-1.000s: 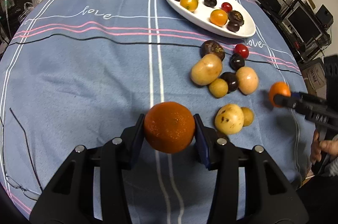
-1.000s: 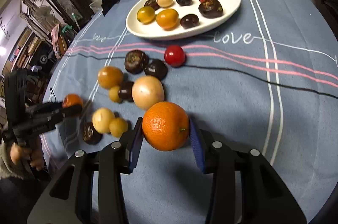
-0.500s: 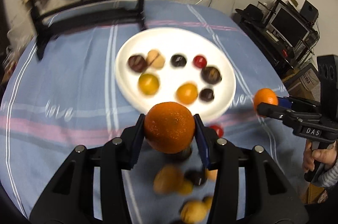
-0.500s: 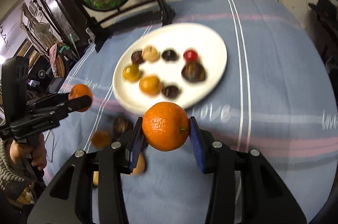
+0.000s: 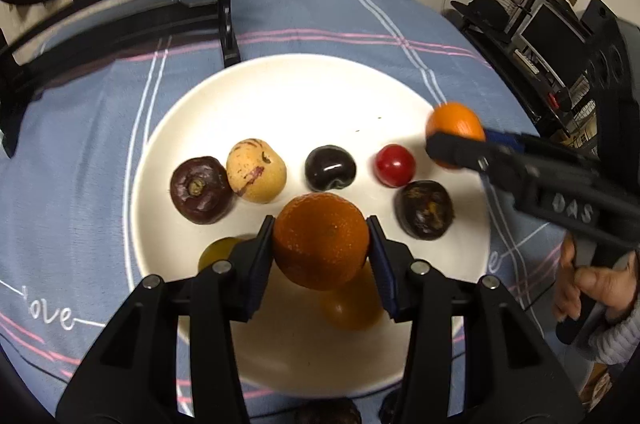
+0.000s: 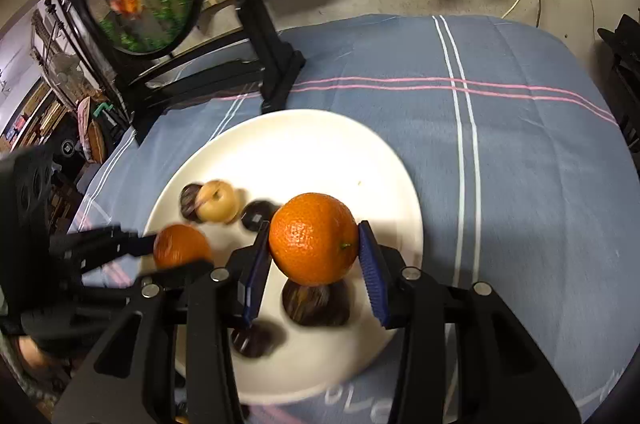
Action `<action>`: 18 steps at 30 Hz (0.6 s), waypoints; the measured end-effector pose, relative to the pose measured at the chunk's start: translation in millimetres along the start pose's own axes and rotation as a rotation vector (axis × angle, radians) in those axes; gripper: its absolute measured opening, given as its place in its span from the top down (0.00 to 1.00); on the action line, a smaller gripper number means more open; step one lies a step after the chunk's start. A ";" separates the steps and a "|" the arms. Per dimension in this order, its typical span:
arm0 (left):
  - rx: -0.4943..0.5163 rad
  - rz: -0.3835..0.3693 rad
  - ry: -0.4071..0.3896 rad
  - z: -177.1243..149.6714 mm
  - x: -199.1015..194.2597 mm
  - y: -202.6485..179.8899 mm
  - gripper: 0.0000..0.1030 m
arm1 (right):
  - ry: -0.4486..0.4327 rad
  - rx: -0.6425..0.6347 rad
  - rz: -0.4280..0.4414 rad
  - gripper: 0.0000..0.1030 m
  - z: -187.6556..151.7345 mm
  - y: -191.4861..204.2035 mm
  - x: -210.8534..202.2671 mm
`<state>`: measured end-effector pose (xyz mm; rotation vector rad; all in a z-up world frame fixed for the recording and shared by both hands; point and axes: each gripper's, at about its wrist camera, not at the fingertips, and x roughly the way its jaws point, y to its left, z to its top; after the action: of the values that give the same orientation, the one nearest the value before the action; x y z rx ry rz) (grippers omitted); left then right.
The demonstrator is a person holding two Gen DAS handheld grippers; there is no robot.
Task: Organize fruits
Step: 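Carry both mandarins over the white plate and open both tools to release, then move both open tools back toward the fruit pile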
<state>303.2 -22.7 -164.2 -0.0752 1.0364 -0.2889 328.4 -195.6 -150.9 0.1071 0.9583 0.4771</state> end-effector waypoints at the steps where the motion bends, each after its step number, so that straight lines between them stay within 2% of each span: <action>1: 0.001 0.001 -0.004 0.0 1.9 1.0 0.55 | 0.001 0.003 0.002 0.58 2.7 -1.4 4.1; 4: 0.005 -0.003 -0.001 4.1 6.1 0.5 0.51 | -0.002 0.004 0.015 0.57 13.0 -0.4 18.5; 6: -0.012 0.001 -0.012 7.4 6.1 2.5 0.35 | 0.001 0.013 0.010 0.56 20.1 1.8 29.3; 7: -0.018 0.002 -0.018 8.3 5.3 2.7 0.34 | 0.022 0.031 0.019 0.53 24.0 1.2 38.0; 8: -0.026 0.004 -0.020 9.3 4.3 3.5 0.32 | 0.038 0.043 0.020 0.39 25.5 0.8 42.5; 9: -0.042 0.004 -0.025 10.0 2.4 6.0 0.29 | 0.043 0.054 0.009 0.38 26.9 0.7 45.0; 13: -0.094 -0.004 -0.046 6.4 -14.4 13.8 0.26 | -0.009 0.061 0.011 0.38 25.6 2.8 28.7; 16: -0.115 0.017 -0.069 -5.0 -36.7 20.1 0.23 | -0.048 0.089 0.021 0.38 16.5 0.7 -1.0; 18: -0.128 0.035 -0.074 -19.4 -53.4 25.2 0.21 | -0.072 0.125 0.036 0.37 -0.9 -0.8 -25.8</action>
<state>266.2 17.4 -134.4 -0.1818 0.9806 -0.1858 315.5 -207.7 -132.0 0.2531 0.9169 0.4430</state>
